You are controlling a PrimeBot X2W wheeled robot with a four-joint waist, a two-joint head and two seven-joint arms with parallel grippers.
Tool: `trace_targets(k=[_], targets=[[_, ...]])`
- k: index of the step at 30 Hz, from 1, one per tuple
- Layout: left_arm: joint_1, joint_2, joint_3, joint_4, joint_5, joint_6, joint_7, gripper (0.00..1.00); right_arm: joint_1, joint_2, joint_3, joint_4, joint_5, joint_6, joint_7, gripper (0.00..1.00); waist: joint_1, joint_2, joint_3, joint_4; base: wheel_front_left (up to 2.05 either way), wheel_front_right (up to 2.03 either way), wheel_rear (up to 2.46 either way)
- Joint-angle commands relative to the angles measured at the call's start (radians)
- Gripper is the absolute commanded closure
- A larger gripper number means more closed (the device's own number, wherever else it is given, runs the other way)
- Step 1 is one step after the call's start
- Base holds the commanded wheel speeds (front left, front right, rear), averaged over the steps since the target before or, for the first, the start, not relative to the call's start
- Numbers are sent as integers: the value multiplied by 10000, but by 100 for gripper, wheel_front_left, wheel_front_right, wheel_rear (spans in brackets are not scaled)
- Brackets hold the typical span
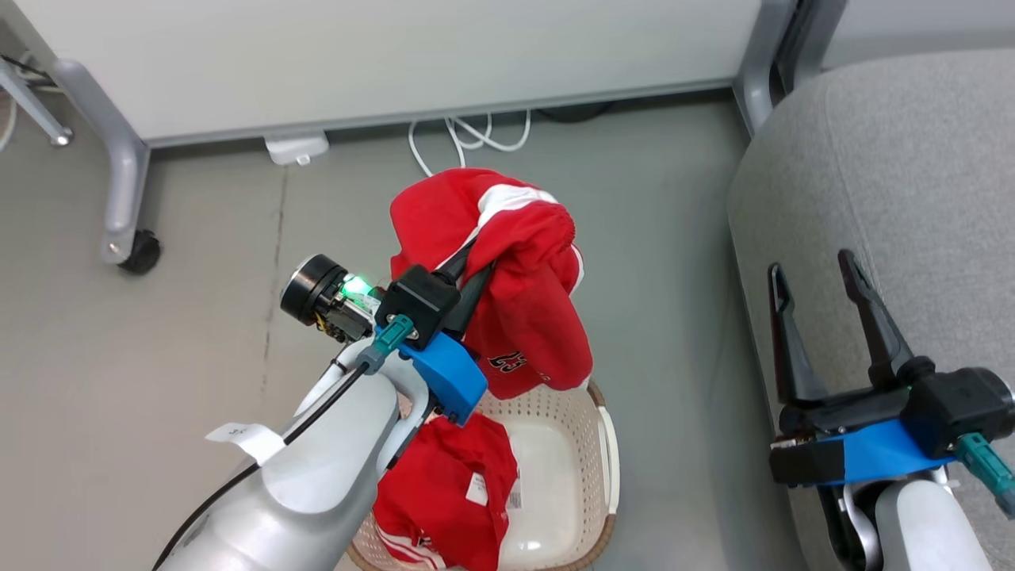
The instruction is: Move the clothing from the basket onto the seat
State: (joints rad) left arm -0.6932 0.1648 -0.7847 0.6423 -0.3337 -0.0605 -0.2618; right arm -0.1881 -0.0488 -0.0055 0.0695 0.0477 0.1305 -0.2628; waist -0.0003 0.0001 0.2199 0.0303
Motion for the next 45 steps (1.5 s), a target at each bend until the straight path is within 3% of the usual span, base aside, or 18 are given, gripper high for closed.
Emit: trace_targets(k=[1, 23, 31, 40, 45], targets=[[66, 1, 71, -60, 0, -4, -49, 100, 143, -28, 8, 18, 84, 5, -31, 0, 3, -1, -248, 105, 0, 0, 0], [544, -121, 253, -1127, -167, -23, -10, 100, 791, -28, 320, 176, 104, 5, -31, 0, 3, -1, -1199, 416, 0, 0, 0], [468, -232, 124, -1142, -208, -1, -5, 100, 348, -31, 1705, 784, -188, 5, -33, 0, 3, -1, -1123, 580, 0, 0, 0], [141, -539, -110, -996, -221, -110, -28, 100, -1020, -149, 3269, 2316, -232, 5, -31, 0, 3, -1, -954, 906, 0, 0, 0], [46, -712, -275, -930, -205, -185, -40, 100, -1951, -125, 3456, 3274, -197, 5, -33, 0, 3, -1, -900, 1130, 0, 0, 0]])
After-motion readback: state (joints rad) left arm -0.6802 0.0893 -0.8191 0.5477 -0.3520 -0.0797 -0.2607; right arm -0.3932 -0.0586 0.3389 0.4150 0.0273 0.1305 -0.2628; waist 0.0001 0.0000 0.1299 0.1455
